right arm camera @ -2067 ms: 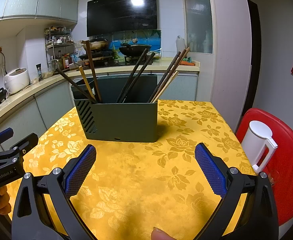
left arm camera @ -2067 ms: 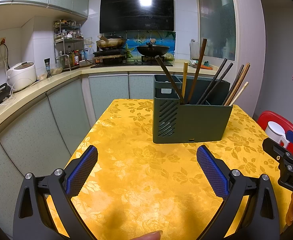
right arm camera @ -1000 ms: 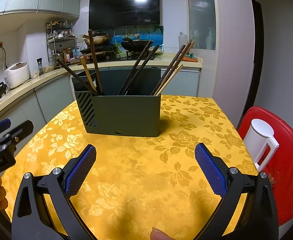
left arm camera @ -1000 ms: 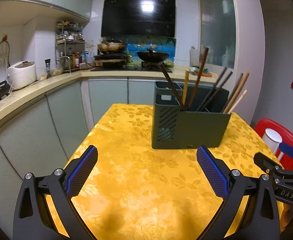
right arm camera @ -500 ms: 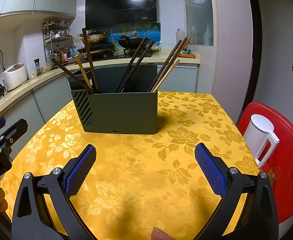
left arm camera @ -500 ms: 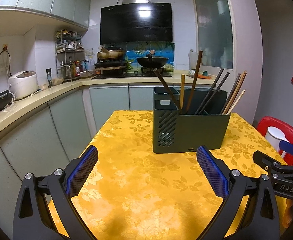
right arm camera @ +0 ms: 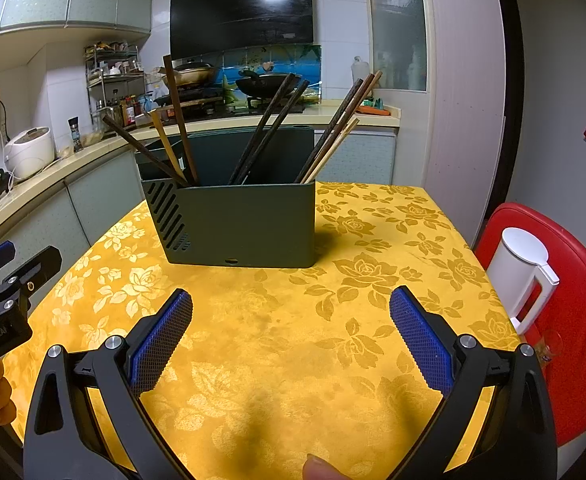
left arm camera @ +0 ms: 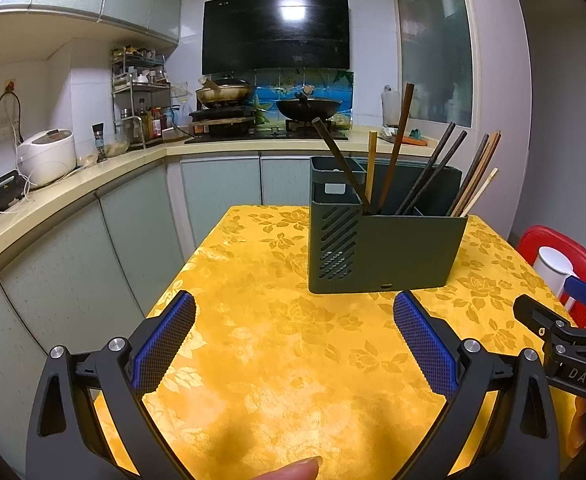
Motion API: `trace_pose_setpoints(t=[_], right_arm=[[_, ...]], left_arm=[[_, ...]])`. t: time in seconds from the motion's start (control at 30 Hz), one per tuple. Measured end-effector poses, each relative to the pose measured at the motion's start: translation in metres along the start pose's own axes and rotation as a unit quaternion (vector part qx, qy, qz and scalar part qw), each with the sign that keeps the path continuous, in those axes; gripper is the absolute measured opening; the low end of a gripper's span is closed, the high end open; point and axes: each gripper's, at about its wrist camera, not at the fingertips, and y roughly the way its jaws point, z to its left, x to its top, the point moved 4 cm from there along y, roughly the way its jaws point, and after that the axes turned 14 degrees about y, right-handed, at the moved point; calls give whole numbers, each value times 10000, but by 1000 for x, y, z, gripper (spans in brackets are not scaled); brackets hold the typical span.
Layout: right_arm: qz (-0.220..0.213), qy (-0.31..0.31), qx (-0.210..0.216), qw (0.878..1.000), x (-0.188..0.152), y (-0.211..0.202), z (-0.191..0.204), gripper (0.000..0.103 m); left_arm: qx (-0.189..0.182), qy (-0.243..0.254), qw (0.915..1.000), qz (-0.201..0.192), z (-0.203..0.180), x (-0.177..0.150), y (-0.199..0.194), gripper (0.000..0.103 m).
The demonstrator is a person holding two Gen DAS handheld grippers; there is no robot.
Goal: Organize utensils
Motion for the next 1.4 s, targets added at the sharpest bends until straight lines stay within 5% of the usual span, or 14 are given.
trace_pose_setpoints(t=[1.4], right_arm=[[50, -28, -16, 10000, -4, 1, 1, 96]], left_arm=[[44, 154, 9998, -110, -9, 2, -4, 96]])
